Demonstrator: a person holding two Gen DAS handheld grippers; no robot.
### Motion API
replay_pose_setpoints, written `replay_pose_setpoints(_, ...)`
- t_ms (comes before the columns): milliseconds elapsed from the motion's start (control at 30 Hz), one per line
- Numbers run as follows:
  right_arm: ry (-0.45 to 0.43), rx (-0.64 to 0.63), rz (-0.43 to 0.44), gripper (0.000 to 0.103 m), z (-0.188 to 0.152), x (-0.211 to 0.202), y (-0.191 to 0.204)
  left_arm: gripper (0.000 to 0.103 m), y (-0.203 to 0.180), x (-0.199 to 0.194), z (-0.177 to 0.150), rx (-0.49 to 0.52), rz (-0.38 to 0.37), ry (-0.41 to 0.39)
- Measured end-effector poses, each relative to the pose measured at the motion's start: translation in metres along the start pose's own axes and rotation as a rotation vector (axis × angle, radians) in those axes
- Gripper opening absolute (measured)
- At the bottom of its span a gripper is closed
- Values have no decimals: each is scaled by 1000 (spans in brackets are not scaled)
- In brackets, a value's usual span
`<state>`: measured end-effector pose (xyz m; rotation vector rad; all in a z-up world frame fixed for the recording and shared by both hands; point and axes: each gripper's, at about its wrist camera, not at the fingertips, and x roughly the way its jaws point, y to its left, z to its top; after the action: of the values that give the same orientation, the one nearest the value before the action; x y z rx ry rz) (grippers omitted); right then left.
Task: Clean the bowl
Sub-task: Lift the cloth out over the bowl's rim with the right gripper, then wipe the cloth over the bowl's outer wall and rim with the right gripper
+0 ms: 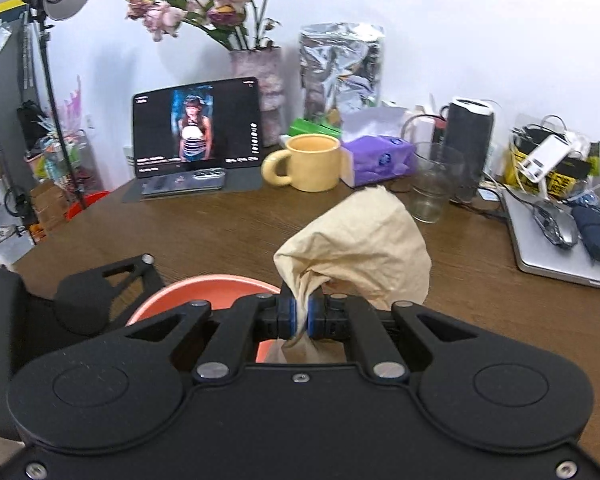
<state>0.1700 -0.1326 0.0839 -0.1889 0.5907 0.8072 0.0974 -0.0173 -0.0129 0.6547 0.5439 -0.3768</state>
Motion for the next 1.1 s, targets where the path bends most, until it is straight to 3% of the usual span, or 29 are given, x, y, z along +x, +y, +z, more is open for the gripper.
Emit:
replay_pose_setpoints(533, 111, -38, -86, 6, -32, -21, -7, 95, 3, 2, 0, -8, -5, 3)
replay_pose_setpoints(1100, 267, -135, -4, 6, -62, -35, 31, 95, 5, 3, -1, -9, -4, 4)
